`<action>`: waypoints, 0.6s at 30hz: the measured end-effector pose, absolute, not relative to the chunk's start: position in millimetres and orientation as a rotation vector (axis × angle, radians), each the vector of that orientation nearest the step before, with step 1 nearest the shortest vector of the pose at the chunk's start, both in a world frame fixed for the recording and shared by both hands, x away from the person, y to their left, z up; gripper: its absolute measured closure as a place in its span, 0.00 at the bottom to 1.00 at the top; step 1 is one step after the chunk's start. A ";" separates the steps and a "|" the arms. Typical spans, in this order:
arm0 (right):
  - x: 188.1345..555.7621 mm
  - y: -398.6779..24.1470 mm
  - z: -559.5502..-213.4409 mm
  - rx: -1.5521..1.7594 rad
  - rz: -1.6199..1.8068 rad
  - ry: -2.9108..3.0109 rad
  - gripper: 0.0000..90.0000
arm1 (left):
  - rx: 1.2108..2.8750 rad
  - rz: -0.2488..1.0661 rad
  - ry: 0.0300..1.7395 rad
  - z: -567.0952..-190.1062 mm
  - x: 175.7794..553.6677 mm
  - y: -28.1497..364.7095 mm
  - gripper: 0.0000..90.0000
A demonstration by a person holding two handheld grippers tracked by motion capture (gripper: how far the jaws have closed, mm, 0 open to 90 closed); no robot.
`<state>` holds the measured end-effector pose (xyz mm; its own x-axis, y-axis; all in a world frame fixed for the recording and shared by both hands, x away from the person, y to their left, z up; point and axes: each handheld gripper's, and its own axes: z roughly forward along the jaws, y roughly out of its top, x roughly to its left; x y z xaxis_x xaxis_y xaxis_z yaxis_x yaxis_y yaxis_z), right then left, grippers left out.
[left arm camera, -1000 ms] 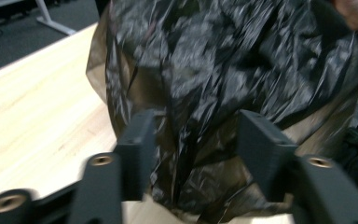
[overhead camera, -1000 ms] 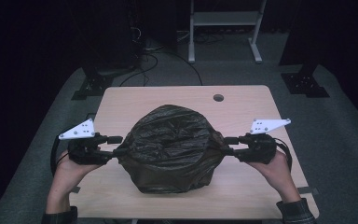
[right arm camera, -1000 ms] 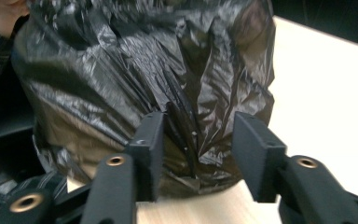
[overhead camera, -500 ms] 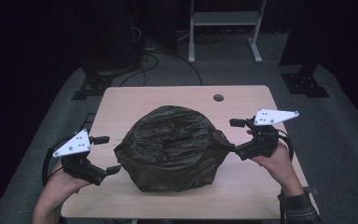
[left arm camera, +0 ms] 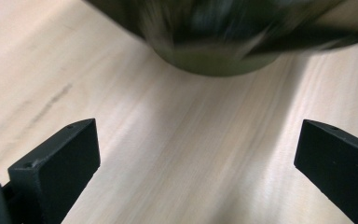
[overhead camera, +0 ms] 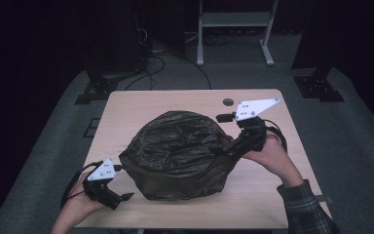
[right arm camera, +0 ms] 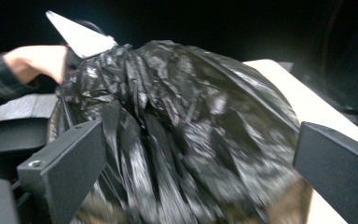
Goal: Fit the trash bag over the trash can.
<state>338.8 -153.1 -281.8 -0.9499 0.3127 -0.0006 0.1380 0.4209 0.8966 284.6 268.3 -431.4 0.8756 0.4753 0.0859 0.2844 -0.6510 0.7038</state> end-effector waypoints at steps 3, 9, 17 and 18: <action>343.0 -136.6 -280.6 0.363 1.489 2.555 0.02 | 2.359 0.321 0.553 -449.7 291.5 260.0 0.00; 352.5 -108.0 -282.1 0.331 1.360 2.654 0.02 | 2.401 0.306 0.546 -471.2 296.2 248.1 0.00; 365.1 -75.5 -297.2 0.317 1.065 2.823 0.02 | 2.294 0.257 0.578 -483.2 295.9 257.6 0.00; 366.1 -72.2 -299.7 0.316 1.029 2.839 0.02 | 2.294 0.258 0.575 -483.2 295.8 257.8 0.00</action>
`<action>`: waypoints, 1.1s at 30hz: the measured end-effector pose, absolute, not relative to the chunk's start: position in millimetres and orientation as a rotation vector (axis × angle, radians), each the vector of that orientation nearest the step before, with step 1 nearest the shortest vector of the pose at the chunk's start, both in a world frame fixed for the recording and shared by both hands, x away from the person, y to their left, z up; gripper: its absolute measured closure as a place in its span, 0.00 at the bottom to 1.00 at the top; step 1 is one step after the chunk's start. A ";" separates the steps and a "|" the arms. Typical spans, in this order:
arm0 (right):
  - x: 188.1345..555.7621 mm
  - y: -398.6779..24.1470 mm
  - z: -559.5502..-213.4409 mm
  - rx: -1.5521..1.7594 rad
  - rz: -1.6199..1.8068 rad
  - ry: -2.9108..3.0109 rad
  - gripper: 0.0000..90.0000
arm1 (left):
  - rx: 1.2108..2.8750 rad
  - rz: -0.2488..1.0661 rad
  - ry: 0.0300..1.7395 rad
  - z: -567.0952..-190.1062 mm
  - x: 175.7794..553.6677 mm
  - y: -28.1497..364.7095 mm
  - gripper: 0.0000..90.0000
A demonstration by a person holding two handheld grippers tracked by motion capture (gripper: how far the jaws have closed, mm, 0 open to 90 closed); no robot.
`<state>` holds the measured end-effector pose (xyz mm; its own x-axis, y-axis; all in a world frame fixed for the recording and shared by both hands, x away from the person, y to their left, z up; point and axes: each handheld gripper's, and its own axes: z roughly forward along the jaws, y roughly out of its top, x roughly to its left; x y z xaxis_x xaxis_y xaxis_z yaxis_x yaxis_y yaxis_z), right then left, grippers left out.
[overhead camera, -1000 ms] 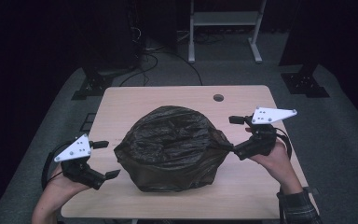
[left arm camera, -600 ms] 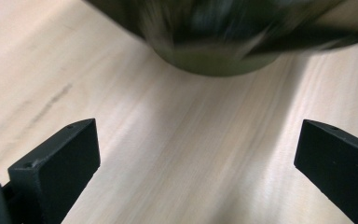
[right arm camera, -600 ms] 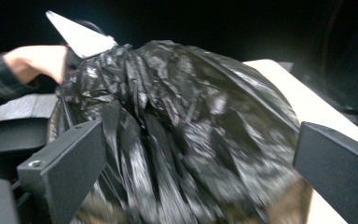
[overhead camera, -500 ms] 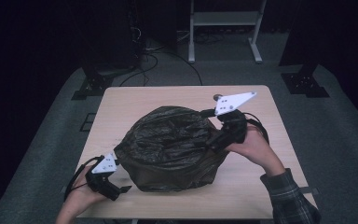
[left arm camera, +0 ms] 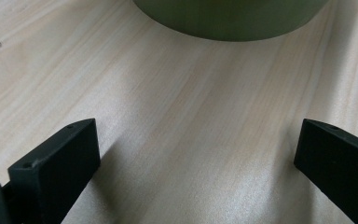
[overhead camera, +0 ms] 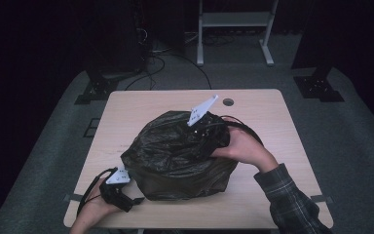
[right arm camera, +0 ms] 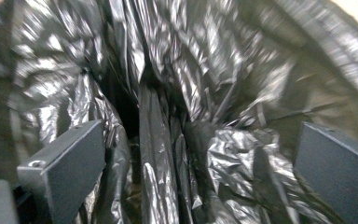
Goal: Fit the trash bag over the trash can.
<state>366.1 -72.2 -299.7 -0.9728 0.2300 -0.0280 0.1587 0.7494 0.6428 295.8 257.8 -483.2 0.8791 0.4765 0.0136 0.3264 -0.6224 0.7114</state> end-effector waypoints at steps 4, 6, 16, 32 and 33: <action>368.9 -60.7 -308.6 0.299 0.896 2.894 0.02 | 2.296 0.258 0.574 -483.1 295.9 257.9 0.00; 368.4 -54.8 -311.6 0.295 0.825 2.917 0.02 | 2.294 0.261 0.580 -483.2 295.7 257.8 0.00; 366.6 -37.0 -325.4 0.291 0.549 3.026 0.05 | 2.292 0.257 0.581 -483.4 295.6 257.5 0.00; 366.2 -36.5 -307.1 0.307 0.553 3.049 0.02 | 2.293 0.257 0.580 -483.3 295.7 257.5 0.00; 365.6 -37.1 -302.7 0.304 0.574 3.036 0.02 | 2.291 0.256 0.581 -483.4 295.6 257.4 0.00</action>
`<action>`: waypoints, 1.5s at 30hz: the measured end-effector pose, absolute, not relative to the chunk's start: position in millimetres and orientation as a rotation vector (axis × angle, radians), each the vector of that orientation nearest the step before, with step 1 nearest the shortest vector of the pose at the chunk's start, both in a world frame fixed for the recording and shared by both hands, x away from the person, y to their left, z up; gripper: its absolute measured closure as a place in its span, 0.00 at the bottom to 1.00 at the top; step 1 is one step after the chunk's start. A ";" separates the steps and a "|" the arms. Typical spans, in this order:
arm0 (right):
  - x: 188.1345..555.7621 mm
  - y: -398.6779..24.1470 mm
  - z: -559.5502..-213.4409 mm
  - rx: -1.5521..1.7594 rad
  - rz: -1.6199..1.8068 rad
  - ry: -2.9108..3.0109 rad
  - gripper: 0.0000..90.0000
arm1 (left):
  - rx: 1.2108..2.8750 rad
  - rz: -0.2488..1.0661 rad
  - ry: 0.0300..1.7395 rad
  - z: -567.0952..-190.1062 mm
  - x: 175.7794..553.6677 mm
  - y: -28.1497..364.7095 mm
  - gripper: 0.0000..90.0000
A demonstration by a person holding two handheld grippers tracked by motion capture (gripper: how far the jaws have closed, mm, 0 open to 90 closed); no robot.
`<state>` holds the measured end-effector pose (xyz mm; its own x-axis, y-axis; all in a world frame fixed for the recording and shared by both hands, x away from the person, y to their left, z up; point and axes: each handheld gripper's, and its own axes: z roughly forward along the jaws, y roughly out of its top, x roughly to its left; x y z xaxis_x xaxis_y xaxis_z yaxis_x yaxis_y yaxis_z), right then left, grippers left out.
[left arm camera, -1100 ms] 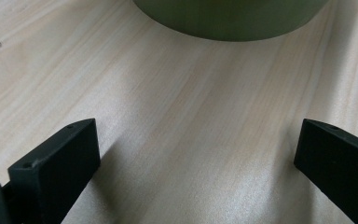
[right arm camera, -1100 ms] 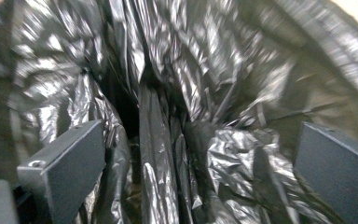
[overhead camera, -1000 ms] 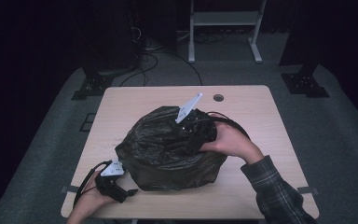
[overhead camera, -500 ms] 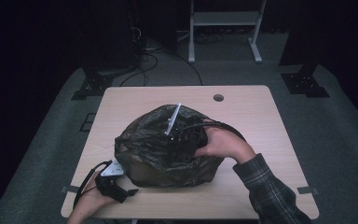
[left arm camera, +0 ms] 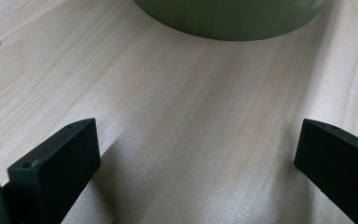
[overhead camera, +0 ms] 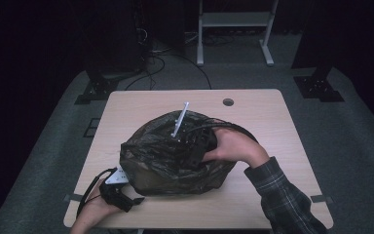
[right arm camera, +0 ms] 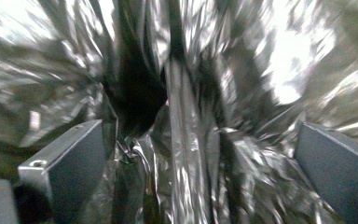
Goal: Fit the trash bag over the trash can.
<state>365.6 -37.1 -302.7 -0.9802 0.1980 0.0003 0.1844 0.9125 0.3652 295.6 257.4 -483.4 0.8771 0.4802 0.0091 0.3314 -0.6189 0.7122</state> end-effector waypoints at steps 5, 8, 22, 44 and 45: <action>365.1 -33.1 -274.9 0.262 0.830 2.936 0.02 | 2.292 0.257 0.581 -483.3 295.7 257.5 0.00; 367.5 -22.0 -266.7 0.238 0.924 2.888 0.02 | 2.292 0.257 0.581 -483.3 295.7 257.5 0.00; 387.5 37.6 -313.9 0.218 0.748 2.978 0.00 | 2.294 0.257 0.580 -483.2 295.7 257.6 0.00; 382.6 29.1 -307.4 0.215 0.809 2.947 0.00 | 2.296 0.258 0.578 -483.1 295.8 257.7 0.00; 382.0 25.3 -303.0 0.223 0.839 2.938 0.00 | 2.296 0.258 0.578 -483.2 295.8 257.7 0.00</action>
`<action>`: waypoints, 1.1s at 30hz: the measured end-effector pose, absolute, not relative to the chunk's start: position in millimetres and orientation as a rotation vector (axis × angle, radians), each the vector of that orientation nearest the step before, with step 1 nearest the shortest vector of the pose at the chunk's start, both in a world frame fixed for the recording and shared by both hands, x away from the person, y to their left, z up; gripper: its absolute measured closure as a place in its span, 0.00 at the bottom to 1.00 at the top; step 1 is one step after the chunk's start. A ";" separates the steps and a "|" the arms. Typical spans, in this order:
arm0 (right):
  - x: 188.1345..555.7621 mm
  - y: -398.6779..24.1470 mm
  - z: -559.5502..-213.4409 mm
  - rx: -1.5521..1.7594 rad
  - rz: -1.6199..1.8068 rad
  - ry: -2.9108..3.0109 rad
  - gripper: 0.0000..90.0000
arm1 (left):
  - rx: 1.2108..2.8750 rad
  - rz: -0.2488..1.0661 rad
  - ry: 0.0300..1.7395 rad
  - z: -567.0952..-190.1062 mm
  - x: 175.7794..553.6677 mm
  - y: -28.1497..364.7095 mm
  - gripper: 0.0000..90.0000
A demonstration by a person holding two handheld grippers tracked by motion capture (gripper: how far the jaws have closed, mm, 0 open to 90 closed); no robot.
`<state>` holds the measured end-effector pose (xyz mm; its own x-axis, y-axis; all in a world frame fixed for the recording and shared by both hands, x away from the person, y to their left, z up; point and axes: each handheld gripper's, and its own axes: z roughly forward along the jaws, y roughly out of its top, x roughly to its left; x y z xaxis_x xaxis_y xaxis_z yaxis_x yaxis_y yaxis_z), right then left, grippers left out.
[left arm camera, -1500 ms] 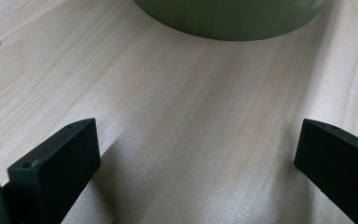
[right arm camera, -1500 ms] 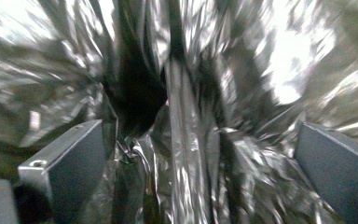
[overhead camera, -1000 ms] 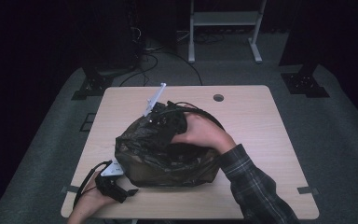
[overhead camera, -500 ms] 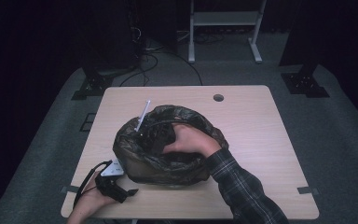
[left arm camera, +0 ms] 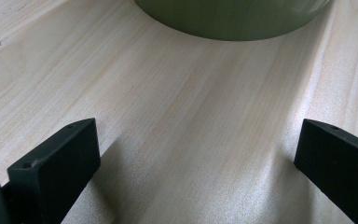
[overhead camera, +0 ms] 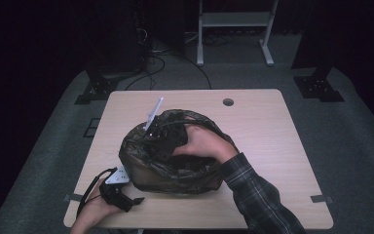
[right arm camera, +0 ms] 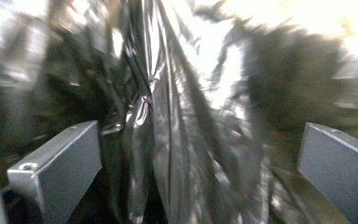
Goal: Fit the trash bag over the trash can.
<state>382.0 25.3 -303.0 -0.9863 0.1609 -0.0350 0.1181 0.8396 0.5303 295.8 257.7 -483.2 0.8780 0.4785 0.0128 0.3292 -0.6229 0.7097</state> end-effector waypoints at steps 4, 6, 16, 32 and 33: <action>380.2 1.1 -281.0 0.232 0.987 2.860 0.00 | 2.296 0.258 0.578 -483.2 295.8 257.7 0.00; 377.2 -14.9 -270.0 0.243 1.050 2.821 0.00 | 2.296 0.258 0.578 -483.1 295.8 257.7 0.00; 355.9 -93.7 -250.1 0.320 1.228 2.686 0.00 | 2.296 0.258 0.578 -483.1 295.8 257.8 0.00; 311.6 -203.1 -309.7 0.541 1.373 2.530 0.00 | 2.296 0.258 0.579 -483.1 295.8 257.8 0.00; 309.7 -206.3 -313.1 0.554 1.382 2.523 0.00 | 2.298 0.258 0.578 -483.0 295.8 257.8 0.00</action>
<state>309.7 -206.3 -313.1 -0.9069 0.4213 -0.0044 0.2231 0.4890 0.8433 295.8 257.8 -483.0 0.8784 0.4777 0.0134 0.3288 -0.6246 0.7084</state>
